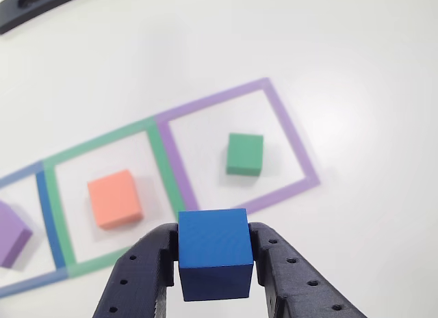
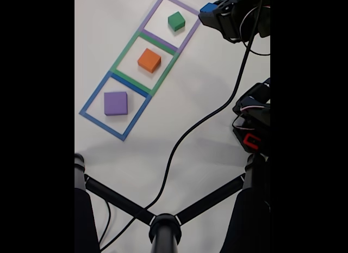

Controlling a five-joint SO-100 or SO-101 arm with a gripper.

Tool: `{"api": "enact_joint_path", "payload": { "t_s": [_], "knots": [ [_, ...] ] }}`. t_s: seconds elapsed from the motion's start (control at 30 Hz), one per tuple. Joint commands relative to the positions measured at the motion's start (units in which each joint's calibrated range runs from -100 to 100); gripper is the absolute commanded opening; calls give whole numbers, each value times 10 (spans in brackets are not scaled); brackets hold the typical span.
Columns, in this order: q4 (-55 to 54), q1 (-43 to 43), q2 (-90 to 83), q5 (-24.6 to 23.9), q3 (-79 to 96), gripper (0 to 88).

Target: Tower of hanoi

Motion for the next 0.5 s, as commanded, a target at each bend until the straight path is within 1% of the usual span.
{"api": "enact_joint_path", "payload": {
  "t_s": [0.0,0.17,0.3,0.33,0.43,0.47],
  "knots": [
    [-121,35,-44,10,134,13],
    [-264,60,-51,10,280,14],
    [-434,70,-15,10,388,13],
    [-491,72,-1,10,415,13],
    [-636,73,54,10,468,12],
    [-669,73,76,10,474,12]
  ]
}}
